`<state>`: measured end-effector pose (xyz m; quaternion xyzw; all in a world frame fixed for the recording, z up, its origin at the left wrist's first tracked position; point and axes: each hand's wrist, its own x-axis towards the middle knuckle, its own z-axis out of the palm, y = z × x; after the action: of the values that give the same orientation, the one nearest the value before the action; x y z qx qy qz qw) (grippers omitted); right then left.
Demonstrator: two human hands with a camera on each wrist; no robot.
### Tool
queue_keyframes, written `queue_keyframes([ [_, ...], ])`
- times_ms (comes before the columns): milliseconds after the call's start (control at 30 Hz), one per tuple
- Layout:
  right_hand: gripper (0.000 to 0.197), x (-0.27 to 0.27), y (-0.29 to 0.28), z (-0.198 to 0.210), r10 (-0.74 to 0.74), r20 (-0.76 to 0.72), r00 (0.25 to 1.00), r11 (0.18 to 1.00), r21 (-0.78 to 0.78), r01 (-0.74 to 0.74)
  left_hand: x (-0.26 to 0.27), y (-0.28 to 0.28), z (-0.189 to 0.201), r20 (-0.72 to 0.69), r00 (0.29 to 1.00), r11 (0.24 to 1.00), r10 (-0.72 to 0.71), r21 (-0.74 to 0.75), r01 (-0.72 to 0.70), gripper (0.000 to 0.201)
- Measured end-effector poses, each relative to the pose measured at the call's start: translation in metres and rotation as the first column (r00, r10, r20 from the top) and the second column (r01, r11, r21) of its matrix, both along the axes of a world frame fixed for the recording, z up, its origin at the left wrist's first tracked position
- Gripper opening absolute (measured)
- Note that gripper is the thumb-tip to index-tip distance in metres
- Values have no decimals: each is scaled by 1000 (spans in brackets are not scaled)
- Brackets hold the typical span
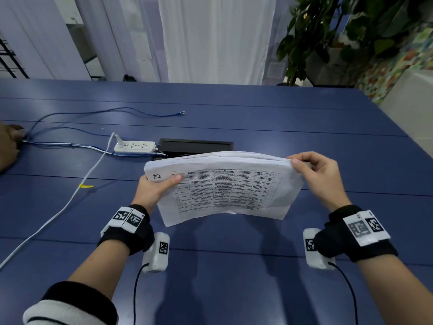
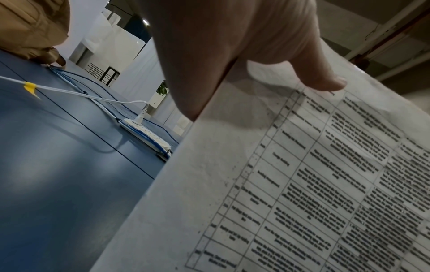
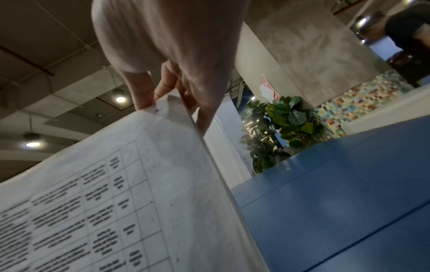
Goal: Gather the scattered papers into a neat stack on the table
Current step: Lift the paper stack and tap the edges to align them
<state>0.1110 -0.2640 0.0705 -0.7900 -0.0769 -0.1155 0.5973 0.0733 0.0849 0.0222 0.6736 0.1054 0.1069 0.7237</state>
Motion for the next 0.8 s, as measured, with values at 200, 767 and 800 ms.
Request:
queue_keyframes([
  [200,21,6,5,8,-48,-45,998,999,15,49,-2,3,2,-13,999,997,-48,61,49,24],
  [767,79,-5,5,11,102,176,979,447,-887,112,-1,3,21,98,994,995,-47,97,38,22],
  [800,82,-3,10,10,115,191,975,376,-917,135,-1,3,20,104,993,994,-48,99,38,22],
])
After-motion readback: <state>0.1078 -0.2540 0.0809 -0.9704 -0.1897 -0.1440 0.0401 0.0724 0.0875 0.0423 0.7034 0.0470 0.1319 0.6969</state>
